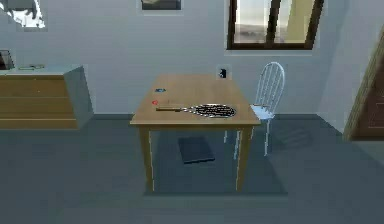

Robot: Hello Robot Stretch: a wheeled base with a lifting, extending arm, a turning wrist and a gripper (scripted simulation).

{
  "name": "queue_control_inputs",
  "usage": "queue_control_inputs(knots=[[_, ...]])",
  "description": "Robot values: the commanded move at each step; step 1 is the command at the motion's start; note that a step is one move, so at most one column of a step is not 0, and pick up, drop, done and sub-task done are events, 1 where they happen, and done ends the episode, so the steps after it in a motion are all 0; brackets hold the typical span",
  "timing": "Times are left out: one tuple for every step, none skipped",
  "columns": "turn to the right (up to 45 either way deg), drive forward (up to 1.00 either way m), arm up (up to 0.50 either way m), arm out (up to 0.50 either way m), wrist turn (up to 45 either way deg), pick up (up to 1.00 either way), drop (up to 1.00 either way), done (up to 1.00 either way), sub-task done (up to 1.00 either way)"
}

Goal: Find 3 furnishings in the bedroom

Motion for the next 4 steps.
queue_control_inputs(knots=[[0.0,0.25,0.0,0.0,0.0,0.0,0.0,0.0,0.0],[-45.0,0.0,0.0,0.0,0.0,0.0,0.0,0.0,0.0],[-42.0,0.0,0.0,0.0,0.0,0.0,0.0,0.0,0.0],[0.0,0.45,0.0,0.0,0.0,0.0,0.0,0.0,0.0]])
